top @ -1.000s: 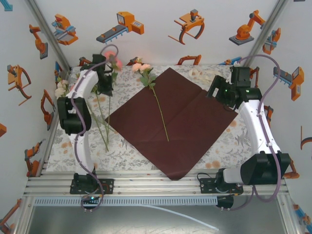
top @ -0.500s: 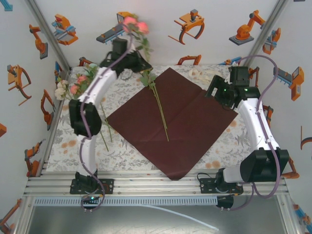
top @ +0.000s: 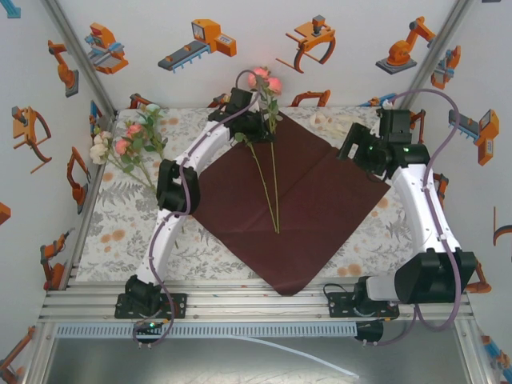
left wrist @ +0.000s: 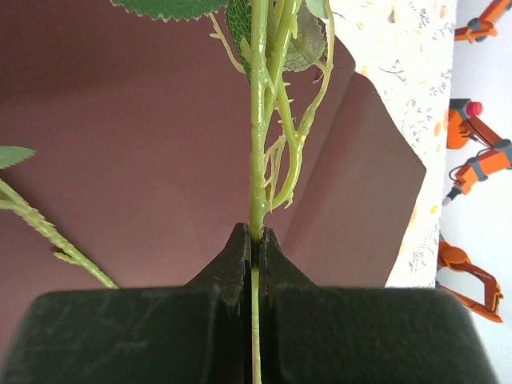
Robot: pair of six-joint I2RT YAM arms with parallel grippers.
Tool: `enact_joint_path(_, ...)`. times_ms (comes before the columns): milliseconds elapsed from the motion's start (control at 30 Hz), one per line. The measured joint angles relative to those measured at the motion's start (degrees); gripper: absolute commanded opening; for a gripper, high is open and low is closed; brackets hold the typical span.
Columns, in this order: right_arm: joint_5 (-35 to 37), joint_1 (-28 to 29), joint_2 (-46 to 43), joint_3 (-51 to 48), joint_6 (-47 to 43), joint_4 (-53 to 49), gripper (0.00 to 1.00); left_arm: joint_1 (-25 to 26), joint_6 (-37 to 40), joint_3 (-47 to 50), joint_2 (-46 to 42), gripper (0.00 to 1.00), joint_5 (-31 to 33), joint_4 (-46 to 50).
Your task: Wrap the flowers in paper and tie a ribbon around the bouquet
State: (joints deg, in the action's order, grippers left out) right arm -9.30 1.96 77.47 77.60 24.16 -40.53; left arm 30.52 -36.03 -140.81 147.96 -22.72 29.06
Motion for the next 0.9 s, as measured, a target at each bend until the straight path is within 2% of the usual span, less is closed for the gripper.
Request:
enact_joint_path(67,0.1,0.0,-0.2,0.0,-0.2,-0.1,0.76,-0.2,0.1,-1.0,1.4,0.01,0.2,-0.2)
enact_joint_path(233,0.4,0.0,-0.3,0.0,-0.7,-0.8,0.76,-0.2,0.4,-5.7,5.7,0.18,0.2,0.0)
enact_joint_path(433,1.0,0.0,-0.6,-0.1,-1.3,-1.2,0.77,-0.3,1.6,-6.5,6.3,0.23,0.9,0.7)
enact_joint_path(600,1.2,0.0,-0.6,-0.4,-1.3,-1.2,0.77,-1.0,3.2,-6.5,4.6,0.23,2.8,3.6)
enact_joint_path(733,1.2,0.0,-0.6,-0.4,-1.2,-1.2,0.77,-3.1,5.2,-3.9,-1.3,0.24,4.9,6.3)
enact_joint_path(900,1.2,0.0,-0.6,-0.9,-0.8,-0.8,0.77,-9.9,11.0,9.3,-19.4,0.24,12.9,9.6)
